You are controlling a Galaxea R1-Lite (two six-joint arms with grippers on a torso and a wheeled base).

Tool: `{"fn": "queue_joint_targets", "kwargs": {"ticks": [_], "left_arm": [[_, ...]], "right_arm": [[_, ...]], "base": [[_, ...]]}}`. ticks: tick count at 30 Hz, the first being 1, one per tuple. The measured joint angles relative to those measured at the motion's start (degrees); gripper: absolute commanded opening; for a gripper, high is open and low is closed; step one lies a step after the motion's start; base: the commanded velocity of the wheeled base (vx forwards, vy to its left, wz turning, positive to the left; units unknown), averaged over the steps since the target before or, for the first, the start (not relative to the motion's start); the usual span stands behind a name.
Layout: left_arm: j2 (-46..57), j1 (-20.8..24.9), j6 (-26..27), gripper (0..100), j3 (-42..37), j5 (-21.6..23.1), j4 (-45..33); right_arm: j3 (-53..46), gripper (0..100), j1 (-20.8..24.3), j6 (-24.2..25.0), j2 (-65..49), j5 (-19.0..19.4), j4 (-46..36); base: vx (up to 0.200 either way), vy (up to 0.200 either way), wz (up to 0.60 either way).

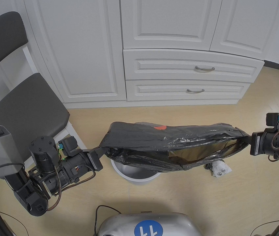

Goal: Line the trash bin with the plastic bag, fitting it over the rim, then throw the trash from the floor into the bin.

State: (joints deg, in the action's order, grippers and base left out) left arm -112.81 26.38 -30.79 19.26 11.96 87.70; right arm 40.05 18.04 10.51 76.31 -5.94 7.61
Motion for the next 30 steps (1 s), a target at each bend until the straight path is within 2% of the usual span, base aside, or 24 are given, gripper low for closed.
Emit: {"fn": "queue_joint_targets", "kwargs": {"ticks": [14, 21, 24, 30], "left_arm": [[-0.7, -2.4, 0.0, 0, -0.9, 0.4, 0.0], [-0.6, -2.8, 0.6, 0, -0.1, 0.8, 0.0], [-0.7, -2.5, 2.3, 0, 1.5, 1.9, 0.0], [-1.8, -1.6, 7.7, 0, 5.6, 7.3, 0.0]], "right_arm": [[-0.6, 0, -3.5, -3.2, 1.5, 0.1, -0.4], [-1.6, 0, -3.4, -6.3, 1.4, 0.2, 0.3], [-1.7, 0, -3.2, -9.8, 1.6, 0.5, 1.0], [0.1, 0, -2.5, -22.8, 4.0, 1.0, 8.5]], "base": [[0.000, 0.000, 0.00], [0.000, 0.000, 0.00], [0.000, 0.000, 0.00], [0.000, 0.000, 0.00]]}}
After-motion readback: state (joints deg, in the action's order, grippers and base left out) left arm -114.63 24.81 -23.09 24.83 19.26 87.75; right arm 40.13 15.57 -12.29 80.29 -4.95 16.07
